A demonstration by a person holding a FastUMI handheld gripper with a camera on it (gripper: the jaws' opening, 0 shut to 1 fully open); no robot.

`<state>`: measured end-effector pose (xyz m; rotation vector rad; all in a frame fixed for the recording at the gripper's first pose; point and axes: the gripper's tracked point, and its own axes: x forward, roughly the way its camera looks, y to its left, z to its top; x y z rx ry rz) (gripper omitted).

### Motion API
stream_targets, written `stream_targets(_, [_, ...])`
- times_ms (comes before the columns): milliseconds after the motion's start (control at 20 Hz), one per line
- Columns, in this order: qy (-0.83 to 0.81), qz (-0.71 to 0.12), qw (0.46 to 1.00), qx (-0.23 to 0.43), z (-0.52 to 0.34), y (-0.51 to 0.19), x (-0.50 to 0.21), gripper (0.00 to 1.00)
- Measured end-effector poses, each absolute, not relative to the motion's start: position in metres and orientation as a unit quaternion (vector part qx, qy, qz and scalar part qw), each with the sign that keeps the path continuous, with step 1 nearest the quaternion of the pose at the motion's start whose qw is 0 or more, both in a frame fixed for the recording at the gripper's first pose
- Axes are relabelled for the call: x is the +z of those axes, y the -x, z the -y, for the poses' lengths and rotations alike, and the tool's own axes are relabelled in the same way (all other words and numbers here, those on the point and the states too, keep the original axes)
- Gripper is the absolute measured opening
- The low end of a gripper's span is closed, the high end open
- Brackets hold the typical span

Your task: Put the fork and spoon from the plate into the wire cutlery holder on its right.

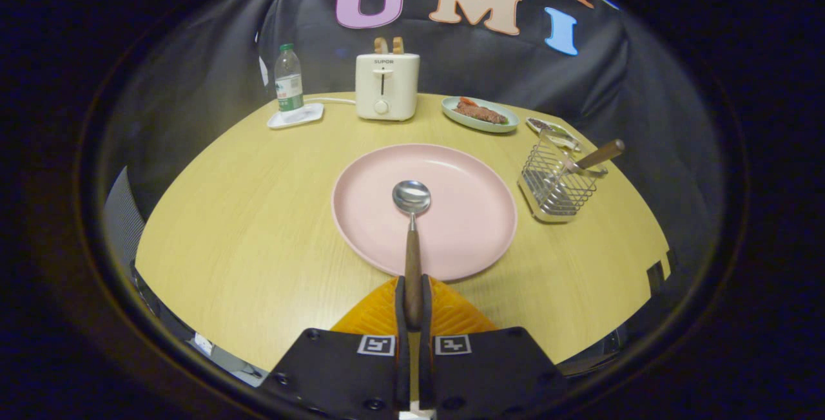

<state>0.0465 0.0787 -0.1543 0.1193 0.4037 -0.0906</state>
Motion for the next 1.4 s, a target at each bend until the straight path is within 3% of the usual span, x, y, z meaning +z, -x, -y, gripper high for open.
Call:
stream_targets(700, [-0.058,-0.205,0.974,-0.074,-0.056,-0.035,-0.082,0.08])
stream_targets(1400, [-0.133,-0.249,0.938,-0.202,0.037,-0.052,-0.016,0.08])
